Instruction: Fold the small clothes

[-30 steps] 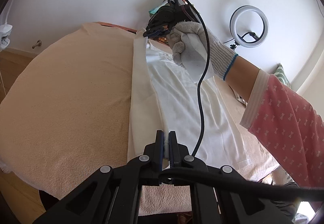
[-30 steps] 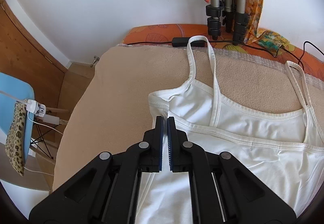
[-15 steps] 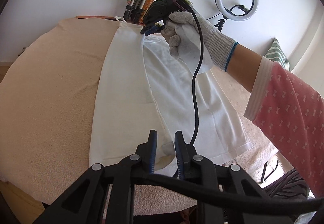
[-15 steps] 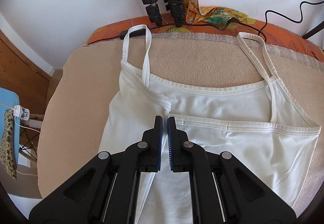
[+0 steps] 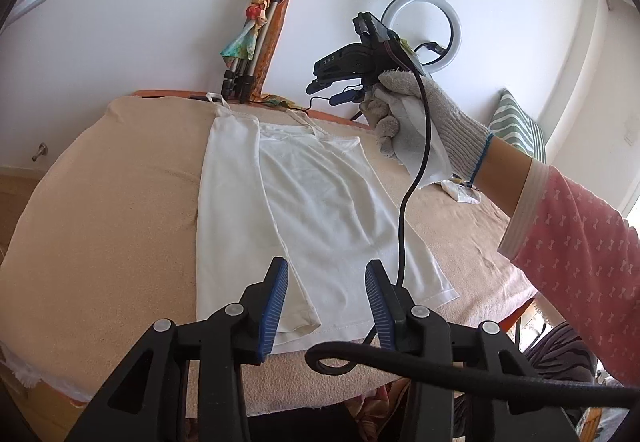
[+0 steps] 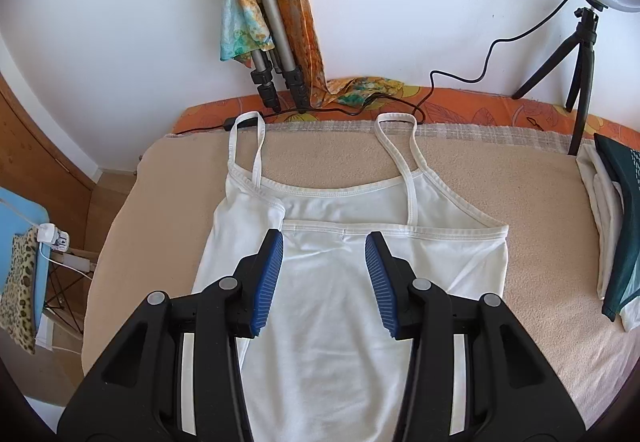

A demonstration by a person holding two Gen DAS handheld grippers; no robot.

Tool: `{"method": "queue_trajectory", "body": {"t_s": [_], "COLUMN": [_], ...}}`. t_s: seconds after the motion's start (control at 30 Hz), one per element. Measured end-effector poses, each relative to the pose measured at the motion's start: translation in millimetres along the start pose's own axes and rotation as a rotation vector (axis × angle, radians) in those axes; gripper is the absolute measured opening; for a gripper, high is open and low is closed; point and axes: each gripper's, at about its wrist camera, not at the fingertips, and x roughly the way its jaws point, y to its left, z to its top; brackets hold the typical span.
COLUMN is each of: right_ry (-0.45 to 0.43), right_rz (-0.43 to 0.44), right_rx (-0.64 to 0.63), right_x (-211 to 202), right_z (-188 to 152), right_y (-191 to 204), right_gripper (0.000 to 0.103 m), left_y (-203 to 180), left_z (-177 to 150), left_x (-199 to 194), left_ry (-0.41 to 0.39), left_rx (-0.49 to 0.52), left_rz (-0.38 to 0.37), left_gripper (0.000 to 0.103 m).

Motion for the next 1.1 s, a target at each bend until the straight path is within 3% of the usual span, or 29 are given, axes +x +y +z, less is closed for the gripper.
{"method": "queue_trajectory", "body": {"t_s": [0.27, 0.4, 0.57, 0.67, 0.73, 0.8, 0.93, 1.1], "right_ry": [-0.089, -0.127, -0.161, -0.178, -0.183, -0.177, -0.154, -0.108], "right_rz": [-0.062, -0.084, -0.084, -0.063, -0.058, -0.062, -0.101, -0.102], "right_rx": [0.024, 0.047, 0.07, 0.07, 0.064, 0.06, 0.056, 0.094], "right_x": [-73.2, -109.0, -153.7, -179.9, -193.5, -202.2, -202.9, -179.8], "right_z": [-13.4, -23.2, -39.7, -58.3, -72.9, -89.5, -116.8, -133.5], "right_y": [-39.9, -61.4, -84.5, -96.0, -104.3, -114.8, -138.5, -171.1], "right_gripper": [0.046, 0.046, 0.046, 0.046, 0.046, 0.046, 0.046, 0.046], "left_y": [-28.8, -46.2, -58.9, -55.6, -46.9, -37.1, -33.9, -72.2], "left_z": [-2.0, -13.5, -30.5, -35.6, -33.6, -29.7, -21.9, -27.4], "left_x": [-33.4, -42.1, -35.5, -26.5, -18.4, -17.1, -20.8, 2.2], "left_ry": [0.011, 0.054, 0.087, 0.042, 0.001, -0.056, -0.138, -0.125], "left_rx": [0.124, 0.239, 0.389, 0.444, 0.425, 0.372, 0.266, 0.324], "left_rz": [-0.17, -0.199, -0.087, 0.073, 0.219, 0.304, 0.251, 0.13], "left_gripper": [0.05, 0.058, 0.057, 0.053, 0.048, 0.041, 0.041, 0.041]}}
